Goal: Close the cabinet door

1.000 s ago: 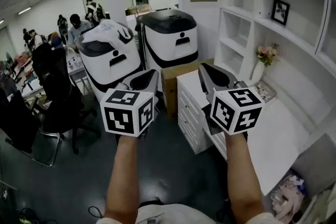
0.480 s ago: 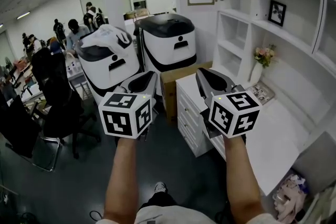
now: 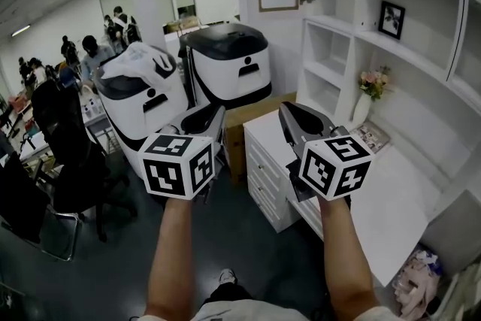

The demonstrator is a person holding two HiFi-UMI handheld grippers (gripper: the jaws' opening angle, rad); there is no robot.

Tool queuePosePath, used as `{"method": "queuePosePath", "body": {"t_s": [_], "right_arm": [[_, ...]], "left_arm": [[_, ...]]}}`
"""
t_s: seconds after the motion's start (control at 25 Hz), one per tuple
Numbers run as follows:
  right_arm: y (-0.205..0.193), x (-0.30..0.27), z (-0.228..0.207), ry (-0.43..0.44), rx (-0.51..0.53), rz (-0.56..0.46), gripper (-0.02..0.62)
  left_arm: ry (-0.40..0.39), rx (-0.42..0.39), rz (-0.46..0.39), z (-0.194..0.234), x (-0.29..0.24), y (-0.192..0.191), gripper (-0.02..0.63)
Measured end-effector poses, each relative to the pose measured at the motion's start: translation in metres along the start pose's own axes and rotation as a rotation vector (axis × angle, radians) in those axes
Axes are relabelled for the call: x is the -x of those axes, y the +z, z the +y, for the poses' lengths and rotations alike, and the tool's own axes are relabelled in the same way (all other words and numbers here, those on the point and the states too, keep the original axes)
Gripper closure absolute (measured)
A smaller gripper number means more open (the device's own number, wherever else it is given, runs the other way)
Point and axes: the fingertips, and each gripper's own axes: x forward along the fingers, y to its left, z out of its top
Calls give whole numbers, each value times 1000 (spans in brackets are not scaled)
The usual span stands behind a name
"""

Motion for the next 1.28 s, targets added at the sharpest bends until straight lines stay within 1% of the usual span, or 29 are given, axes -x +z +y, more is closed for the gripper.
{"method": "queuePosePath", "body": {"t_s": [0.28,0.52,0.6,0.72,1.28], "right_arm": [[-6,-44,-22,-41,22,21,592],[-3,-82,-34,-85,37,19,592],[-2,-95,-37,-102,42,20,592],[0,-112,-42,-129,48,18,592],[10,-178,-51,-233,56,-16,592]], "left_arm": [[-46,13,-14,33,-47,5,522],[-105,15,-37,62,-83,17,500],[-126,15,-43,71,-94,21,480],[-156,8,-46,84,-110,25,468],[-282,23,-73,137,-164,33,397]]}}
